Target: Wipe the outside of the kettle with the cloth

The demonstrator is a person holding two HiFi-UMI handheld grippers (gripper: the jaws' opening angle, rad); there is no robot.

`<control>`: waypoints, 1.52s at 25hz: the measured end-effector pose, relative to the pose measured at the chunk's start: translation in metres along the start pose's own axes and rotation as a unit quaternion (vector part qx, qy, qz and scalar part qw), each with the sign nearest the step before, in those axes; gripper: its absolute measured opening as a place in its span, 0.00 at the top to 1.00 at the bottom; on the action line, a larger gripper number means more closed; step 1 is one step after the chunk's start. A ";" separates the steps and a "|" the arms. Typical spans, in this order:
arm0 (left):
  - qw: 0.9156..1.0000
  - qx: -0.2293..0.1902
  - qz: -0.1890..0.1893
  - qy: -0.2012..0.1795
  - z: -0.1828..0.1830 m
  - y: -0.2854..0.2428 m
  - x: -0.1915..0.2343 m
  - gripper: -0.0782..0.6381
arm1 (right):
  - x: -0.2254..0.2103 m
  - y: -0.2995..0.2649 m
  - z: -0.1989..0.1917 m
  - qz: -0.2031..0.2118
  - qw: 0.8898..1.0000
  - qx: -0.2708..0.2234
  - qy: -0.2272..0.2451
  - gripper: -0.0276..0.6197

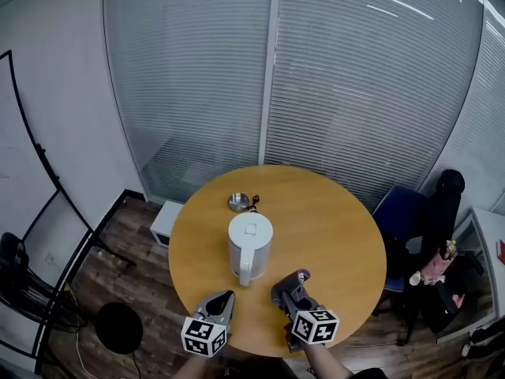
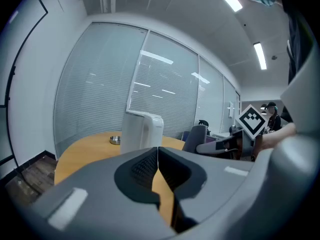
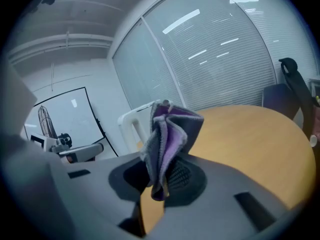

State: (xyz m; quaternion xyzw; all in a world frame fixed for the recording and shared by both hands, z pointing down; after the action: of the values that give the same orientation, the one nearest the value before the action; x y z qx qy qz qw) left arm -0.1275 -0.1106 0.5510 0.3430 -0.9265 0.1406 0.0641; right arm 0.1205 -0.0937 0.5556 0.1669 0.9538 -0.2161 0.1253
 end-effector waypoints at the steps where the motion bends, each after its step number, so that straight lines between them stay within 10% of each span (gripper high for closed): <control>1: 1.000 0.001 -0.003 0.003 -0.002 0.005 0.000 0.87 | 0.005 0.006 -0.002 -0.001 1.000 -0.004 -0.003 0.87; 38: 0.999 0.042 -0.020 0.027 -0.050 0.083 0.007 0.88 | 0.085 0.052 -0.048 0.004 1.000 -0.014 -0.010 0.87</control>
State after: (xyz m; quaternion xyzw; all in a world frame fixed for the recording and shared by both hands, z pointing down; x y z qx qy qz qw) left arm -0.1853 -0.0395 0.5824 0.3599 -0.9107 0.1873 0.0780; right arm 0.0538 -0.0050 0.5520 0.1667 0.9546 -0.2043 0.1382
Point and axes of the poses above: the fingertips, and each gripper's own axes: y backward along the fingers, x to its left, z out of its top, the point moved 9 cm from there along y, backward along the fingers, and after that the axes turned 3 degrees about y, right-handed, at the moved point
